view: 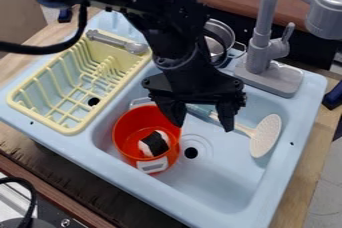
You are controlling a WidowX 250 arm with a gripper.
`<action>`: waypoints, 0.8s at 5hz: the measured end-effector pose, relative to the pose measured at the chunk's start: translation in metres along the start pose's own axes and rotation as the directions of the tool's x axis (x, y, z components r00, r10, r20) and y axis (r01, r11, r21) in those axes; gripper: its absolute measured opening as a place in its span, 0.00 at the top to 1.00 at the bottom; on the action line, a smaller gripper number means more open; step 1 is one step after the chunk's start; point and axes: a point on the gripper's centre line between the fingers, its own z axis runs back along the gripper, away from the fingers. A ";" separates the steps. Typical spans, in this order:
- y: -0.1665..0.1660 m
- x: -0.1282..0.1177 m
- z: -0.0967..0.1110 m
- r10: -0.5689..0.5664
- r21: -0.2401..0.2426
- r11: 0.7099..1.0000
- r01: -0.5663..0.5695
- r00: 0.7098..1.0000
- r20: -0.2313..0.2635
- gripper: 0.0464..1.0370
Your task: Move the red basket and put it in the silver pot
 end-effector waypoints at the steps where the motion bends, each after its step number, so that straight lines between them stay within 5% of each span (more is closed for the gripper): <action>1: 0.002 -0.003 -0.003 0.001 0.010 1.000 -0.001 1.000 -0.013 0.04; 2: 0.011 -0.003 -0.014 0.014 0.089 0.996 -0.013 1.000 -0.016 0.04; 4: 0.029 0.006 -0.010 -0.001 0.133 0.991 0.003 1.000 -0.013 0.04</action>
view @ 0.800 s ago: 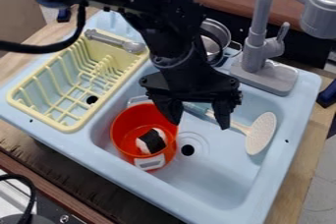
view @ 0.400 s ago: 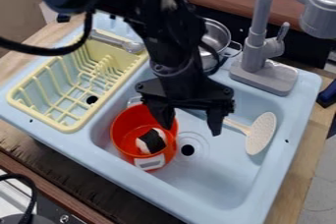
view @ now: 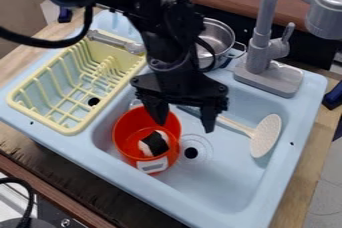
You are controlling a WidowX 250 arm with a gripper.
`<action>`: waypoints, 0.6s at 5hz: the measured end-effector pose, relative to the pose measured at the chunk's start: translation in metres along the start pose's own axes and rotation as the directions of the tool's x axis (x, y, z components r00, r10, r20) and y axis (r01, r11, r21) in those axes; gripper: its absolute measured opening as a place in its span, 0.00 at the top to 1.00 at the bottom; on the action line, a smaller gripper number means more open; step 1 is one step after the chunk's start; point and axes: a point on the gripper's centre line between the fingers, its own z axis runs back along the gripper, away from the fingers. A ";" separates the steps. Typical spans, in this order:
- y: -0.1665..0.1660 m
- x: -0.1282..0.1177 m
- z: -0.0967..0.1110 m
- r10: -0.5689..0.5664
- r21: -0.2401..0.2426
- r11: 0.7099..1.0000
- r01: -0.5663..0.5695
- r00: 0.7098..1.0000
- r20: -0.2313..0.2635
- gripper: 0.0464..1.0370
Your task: Move the red basket and put it in the silver pot
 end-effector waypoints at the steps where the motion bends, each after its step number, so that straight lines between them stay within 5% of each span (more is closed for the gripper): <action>1: 0.007 -0.002 -0.005 0.000 0.054 0.999 0.000 1.000 0.006 0.04; 3: 0.010 -0.011 -0.023 -0.005 -0.003 1.000 0.005 0.998 -0.056 0.04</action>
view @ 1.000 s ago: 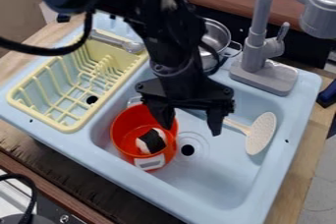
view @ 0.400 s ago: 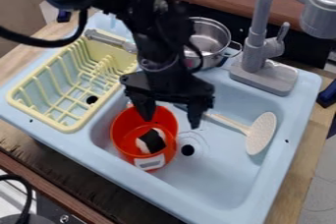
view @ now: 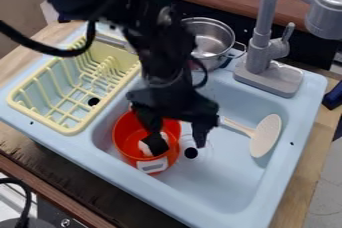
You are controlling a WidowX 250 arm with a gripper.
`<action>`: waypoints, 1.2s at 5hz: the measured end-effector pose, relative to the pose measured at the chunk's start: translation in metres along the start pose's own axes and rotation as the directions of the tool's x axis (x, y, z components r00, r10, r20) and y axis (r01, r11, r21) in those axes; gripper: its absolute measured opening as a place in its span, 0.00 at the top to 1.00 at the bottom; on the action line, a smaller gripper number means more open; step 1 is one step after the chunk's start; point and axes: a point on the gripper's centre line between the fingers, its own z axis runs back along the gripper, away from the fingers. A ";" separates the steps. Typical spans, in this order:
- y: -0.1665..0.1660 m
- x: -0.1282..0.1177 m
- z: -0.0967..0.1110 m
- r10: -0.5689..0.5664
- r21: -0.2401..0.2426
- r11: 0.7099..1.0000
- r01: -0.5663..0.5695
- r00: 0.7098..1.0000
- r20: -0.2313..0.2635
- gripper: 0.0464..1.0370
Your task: Move the red basket and put it in the silver pot
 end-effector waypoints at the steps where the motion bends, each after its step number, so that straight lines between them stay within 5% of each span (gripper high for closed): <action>1: 0.002 0.002 -0.006 0.008 0.011 1.000 -0.008 1.000 0.010 0.04; 3: 0.012 0.005 -0.023 0.027 0.088 0.996 -0.027 1.000 0.001 0.06; 4: 0.010 0.009 -0.031 0.057 0.102 0.993 -0.055 0.998 -0.015 0.22; 6: 0.009 0.001 -0.027 0.082 0.064 0.995 -0.079 0.995 -0.052 0.75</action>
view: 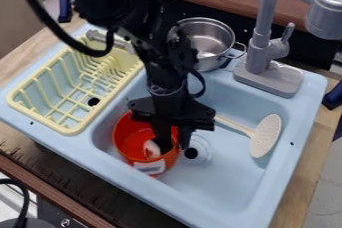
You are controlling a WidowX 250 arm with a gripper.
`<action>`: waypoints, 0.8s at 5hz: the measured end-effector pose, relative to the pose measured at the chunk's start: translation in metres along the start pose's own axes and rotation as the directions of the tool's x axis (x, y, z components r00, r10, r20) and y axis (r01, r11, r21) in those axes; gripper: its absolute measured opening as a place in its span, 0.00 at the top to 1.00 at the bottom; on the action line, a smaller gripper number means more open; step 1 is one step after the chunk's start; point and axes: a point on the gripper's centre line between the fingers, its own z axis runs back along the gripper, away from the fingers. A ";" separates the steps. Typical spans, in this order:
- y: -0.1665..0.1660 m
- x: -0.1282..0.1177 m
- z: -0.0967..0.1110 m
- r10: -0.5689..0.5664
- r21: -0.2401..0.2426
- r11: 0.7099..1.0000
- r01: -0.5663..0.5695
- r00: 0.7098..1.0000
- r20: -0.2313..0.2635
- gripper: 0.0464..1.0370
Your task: Move the red basket and put it in the silver pot
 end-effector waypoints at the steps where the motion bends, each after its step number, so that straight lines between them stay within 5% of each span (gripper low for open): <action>1: 0.002 -0.006 0.000 -0.003 0.005 1.000 0.003 1.000 -0.008 0.95; 3: -0.018 -0.015 0.040 0.115 -0.023 0.993 -0.113 0.990 0.078 0.99; 4: -0.028 -0.016 0.064 0.178 -0.023 0.984 -0.177 0.982 0.064 0.99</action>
